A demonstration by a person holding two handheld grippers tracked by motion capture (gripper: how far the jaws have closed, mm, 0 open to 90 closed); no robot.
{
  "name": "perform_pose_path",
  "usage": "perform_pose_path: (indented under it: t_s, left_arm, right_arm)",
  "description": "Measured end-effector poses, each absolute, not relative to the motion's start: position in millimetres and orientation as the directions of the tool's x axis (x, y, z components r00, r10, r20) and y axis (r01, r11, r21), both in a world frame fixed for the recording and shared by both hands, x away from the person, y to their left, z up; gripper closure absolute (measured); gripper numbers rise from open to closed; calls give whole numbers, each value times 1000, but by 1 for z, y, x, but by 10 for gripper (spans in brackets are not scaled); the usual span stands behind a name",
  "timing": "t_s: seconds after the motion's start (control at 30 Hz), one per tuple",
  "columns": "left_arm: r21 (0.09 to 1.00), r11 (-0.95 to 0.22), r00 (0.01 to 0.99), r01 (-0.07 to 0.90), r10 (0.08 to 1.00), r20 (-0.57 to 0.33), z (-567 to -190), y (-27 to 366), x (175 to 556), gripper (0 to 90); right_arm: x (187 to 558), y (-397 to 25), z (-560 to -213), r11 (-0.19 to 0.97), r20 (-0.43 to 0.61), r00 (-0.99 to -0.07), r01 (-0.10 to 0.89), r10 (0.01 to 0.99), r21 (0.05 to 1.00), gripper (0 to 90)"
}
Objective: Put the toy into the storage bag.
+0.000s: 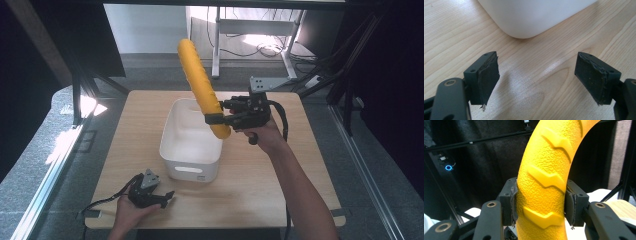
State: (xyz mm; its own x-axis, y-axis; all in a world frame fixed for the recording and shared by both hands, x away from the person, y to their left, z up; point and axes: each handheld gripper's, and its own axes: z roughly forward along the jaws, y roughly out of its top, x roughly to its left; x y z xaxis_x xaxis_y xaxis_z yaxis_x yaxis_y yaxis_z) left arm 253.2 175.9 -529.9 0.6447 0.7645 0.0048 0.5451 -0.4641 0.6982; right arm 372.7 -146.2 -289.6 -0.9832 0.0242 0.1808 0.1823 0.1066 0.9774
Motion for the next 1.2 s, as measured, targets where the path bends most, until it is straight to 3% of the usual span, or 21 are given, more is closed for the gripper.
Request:
perform_pose_path:
  t_s: [1.2]
  left_arm:
    - [698,-465,645,545,764,5,-530,175,253,197]
  right_arm:
    - [366,-123,-325,195,235,-971,222,-45,955,514]
